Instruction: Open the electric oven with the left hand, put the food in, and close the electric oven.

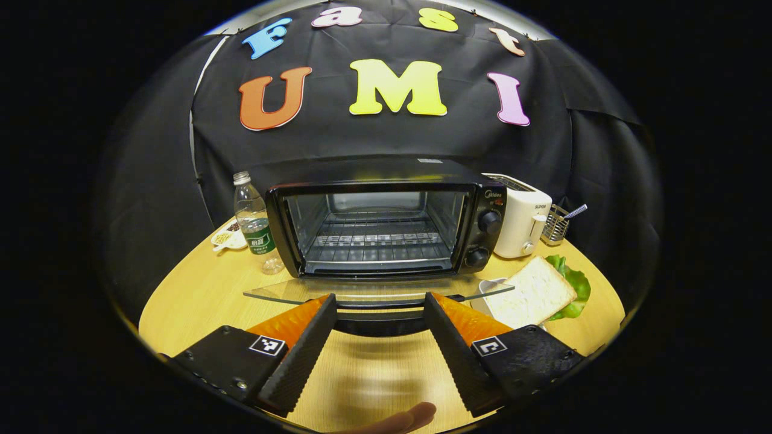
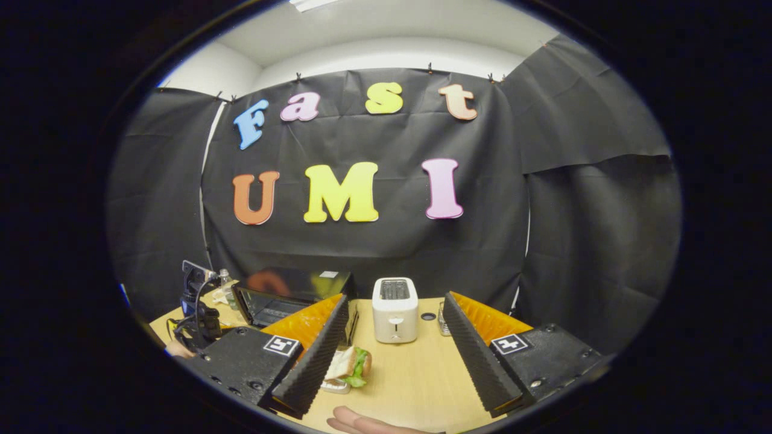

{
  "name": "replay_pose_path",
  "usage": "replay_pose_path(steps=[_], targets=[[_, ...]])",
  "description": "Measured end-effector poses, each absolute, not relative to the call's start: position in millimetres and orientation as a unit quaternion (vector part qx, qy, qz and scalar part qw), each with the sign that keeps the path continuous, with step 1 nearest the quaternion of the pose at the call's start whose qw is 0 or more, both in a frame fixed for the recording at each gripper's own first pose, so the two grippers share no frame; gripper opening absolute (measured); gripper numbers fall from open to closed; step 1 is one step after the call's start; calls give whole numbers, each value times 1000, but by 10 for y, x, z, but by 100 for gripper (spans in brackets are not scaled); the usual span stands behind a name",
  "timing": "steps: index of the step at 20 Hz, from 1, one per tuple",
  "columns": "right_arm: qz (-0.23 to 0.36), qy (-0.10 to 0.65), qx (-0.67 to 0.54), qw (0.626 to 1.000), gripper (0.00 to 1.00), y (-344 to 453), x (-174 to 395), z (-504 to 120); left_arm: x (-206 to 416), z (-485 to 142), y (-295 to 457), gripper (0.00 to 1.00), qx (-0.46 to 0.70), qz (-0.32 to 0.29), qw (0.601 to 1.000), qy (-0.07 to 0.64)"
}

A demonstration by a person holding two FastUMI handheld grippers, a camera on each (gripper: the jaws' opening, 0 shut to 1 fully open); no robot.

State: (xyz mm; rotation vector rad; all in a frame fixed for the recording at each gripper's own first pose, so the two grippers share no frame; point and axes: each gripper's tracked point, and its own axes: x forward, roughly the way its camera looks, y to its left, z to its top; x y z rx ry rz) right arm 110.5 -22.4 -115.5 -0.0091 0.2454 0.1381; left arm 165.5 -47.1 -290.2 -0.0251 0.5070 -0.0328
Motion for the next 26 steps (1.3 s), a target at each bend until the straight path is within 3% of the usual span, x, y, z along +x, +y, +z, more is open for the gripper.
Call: replay_pose_path(steps=[8, 9, 14, 18, 19, 20, 21, 24, 25, 26], targets=[[75, 148, -12, 986, 100, -139, 1105, -1374, 1442, -3272, -479, 96, -10, -16, 964, 264], [74, 150, -12, 986, 100, -146, 1112, -1392, 1405, -3339, -493, 100, -9, -17, 963, 270], [74, 172, -30, 982, 100, -136, 1171, -1585, 1291, -3732, -507, 95, -23, -14, 946, 324], [104, 216, -40, 970, 100, 0, 1197, -1834, 1314, -3646, -417, 96, -19, -6, 952, 305], [115, 232, -39, 965, 92, 44, 1205, -1904, 1320, -3567, -331, 96, -16, 4, 955, 296], [123, 247, -39, 960, 92, 66, 1231, -1969, 1306, -3474, -263, 96, -13, 11, 958, 285], [129, 258, -40, 957, 100, 79, 1255, -2010, 1298, -3375, -212, 96, -12, 15, 962, 273], [145, 297, -33, 943, 100, 137, 1347, -2212, 1273, -2921, -82, 96, -17, 31, 973, 227], [152, 313, -27, 937, 91, 166, 1367, -2286, 1267, -2742, -44, 96, -23, 37, 977, 210], [159, 326, -20, 931, 100, 199, 1399, -2348, 1240, -2555, -14, 96, -27, 41, 981, 190]])
